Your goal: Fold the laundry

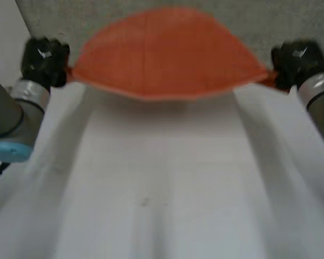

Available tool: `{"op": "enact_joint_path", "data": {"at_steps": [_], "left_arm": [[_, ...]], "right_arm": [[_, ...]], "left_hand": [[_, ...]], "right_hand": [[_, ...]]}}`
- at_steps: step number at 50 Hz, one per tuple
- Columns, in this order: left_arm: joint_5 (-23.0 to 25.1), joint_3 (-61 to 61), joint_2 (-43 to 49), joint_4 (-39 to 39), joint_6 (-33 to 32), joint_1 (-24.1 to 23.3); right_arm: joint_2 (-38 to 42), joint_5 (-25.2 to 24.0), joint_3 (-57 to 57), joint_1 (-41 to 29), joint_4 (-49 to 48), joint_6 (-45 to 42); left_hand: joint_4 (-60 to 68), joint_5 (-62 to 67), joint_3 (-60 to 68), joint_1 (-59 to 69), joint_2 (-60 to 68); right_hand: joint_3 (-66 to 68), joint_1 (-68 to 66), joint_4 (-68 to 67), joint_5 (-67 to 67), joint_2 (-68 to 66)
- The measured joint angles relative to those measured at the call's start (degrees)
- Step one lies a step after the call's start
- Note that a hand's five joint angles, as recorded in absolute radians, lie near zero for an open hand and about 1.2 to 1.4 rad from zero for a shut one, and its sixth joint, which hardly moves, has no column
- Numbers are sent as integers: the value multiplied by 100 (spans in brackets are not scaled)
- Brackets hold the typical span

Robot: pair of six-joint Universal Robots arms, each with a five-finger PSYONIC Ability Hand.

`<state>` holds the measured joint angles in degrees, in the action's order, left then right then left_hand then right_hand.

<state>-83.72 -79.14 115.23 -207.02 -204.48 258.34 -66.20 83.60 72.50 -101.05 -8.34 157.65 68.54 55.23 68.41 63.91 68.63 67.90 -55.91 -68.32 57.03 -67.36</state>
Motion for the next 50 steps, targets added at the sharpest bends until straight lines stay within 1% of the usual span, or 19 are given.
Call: {"op": "enact_joint_path", "data": {"at_steps": [5,11,14,18,20,21,22,24,25,26,27,28,30,31,34,38,42,45,50], "left_arm": [[94,-298,506,-94,-26,-7],[107,-785,875,-60,-105,-8],[103,-963,886,-24,-172,-3],[73,-1591,486,396,-651,84],[68,-1704,361,530,-760,115],[55,-2005,-47,1027,-1066,217],[55,-2005,-47,1027,-1066,217],[54,-2327,-618,1836,-1386,337],[54,-2327,-618,1836,-1386,337],[57,-2432,-855,2198,-1479,377],[57,-2432,-855,2198,-1479,377],[76,-2569,-1263,2846,-1592,427],[98,-2640,-1578,3372,-1642,452],[98,-2640,-1578,3372,-1642,452],[168,-2637,-1871,3818,-1654,454],[272,-2544,-1882,3737,-1636,437],[381,-2335,-1597,3272,-1603,391],[410,-1958,-1040,2621,-1577,291],[377,-1305,-210,1901,-1564,144]], "right_arm": [[653,-9,182,-2,216,-22],[1172,13,355,18,650,-246],[1216,23,377,32,861,-398],[985,56,427,77,1853,-1066],[898,60,440,82,2028,-1173],[568,68,510,130,2613,-1533],[568,68,510,130,2613,-1533],[81,77,684,315,3366,-2038],[81,77,684,315,3366,-2038],[-84,76,759,401,3570,-2200],[-84,76,759,401,3570,-2200],[-353,68,895,559,3865,-2467],[-844,29,1151,870,4250,-2957],[-844,29,1151,870,4250,-2957],[-1137,-36,1297,1065,4297,-3276],[-1091,-96,1294,1118,4021,-3343],[-661,-115,1150,1080,3521,-3218],[-85,-106,879,945,2988,-2919],[623,-88,386,704,2333,-2415]], "left_hand": [[0,0,0,0,1],[0,0,0,0,0],[0,0,0,0,0],[0,0,0,0,0],[0,0,0,0,0],[0,0,0,0,0],[0,0,0,0,0],[0,0,0,0,0],[0,0,0,0,0],[0,0,0,0,0],[0,0,0,0,0],[0,0,0,0,0],[0,1,0,0,0],[0,1,0,0,0],[0,0,0,0,0],[0,0,0,0,0],[0,0,0,-4,0],[0,0,0,-4,0],[0,1,0,-4,1]], "right_hand": [[0,0,0,0,0],[0,0,0,0,0],[0,0,0,0,0],[0,0,0,0,0],[0,0,0,0,0],[0,0,0,0,0],[0,0,0,0,0],[0,0,0,0,0],[0,0,0,0,0],[0,0,0,0,0],[0,0,0,0,0],[0,0,0,0,0],[0,0,0,0,0],[0,0,0,0,0],[0,0,0,0,0],[0,0,0,0,0],[0,0,0,0,0],[0,0,0,0,0],[0,0,0,0,0]]}}
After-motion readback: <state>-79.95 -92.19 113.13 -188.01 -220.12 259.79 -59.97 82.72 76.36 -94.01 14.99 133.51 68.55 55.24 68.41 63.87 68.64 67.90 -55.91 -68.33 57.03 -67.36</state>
